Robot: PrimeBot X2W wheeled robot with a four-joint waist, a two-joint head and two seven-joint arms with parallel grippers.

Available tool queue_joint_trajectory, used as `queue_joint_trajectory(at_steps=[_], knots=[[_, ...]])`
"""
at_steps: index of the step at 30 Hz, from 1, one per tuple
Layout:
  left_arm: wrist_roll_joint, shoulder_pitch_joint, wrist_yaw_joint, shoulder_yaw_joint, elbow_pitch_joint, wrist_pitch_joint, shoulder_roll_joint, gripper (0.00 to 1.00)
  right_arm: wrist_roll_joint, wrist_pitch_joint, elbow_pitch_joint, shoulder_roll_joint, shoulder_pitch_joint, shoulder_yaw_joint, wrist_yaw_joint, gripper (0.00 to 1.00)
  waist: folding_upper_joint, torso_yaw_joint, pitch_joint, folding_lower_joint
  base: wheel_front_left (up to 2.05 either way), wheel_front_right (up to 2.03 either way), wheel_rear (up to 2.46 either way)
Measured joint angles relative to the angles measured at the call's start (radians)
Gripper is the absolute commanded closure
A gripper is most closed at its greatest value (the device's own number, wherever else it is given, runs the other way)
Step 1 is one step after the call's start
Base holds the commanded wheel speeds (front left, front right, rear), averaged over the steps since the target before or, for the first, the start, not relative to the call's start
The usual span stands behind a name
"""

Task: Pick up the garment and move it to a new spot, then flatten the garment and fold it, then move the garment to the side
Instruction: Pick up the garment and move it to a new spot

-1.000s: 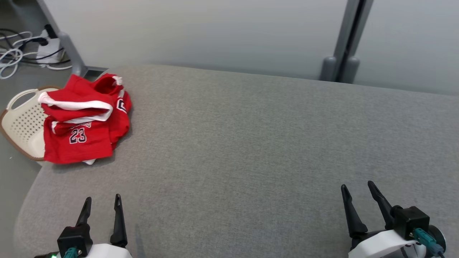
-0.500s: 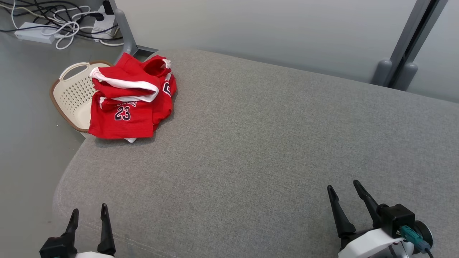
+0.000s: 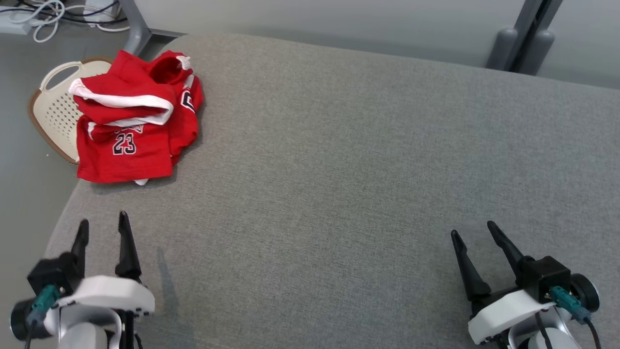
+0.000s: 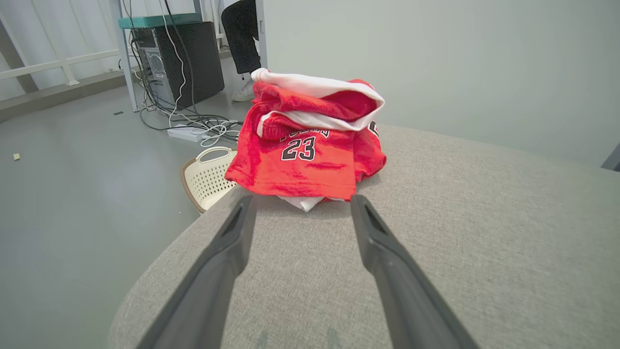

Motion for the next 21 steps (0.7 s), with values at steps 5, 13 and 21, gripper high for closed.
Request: queue_joint_trajectory(at_steps=[5, 13, 21], knots=[[0.034, -0.145, -0.026, 0.019, 0.061, 0.000, 0.052, 0.00, -0.002, 0.000, -0.015, -0.031, -0.033, 0.001, 0.000, 0.00, 0.0000, -0.034, 0.065, 0.0000, 0.00, 0.00, 0.00], [0.045, -0.344, -0.032, 0.059, 0.243, 0.000, 0.142, 0.00, -0.001, 0.000, -0.026, -0.057, -0.056, 0.021, 0.000, 0.00, 0.0000, -0.095, 0.143, 0.0000, 0.00, 0.00, 0.00], [0.055, -0.486, -0.011, 0.069, 0.426, 0.008, 0.241, 0.00, 0.004, -0.003, -0.040, -0.073, -0.077, 0.026, 0.000, 0.00, 0.0000, -0.147, 0.188, 0.0000, 0.00, 0.00, 0.00]])
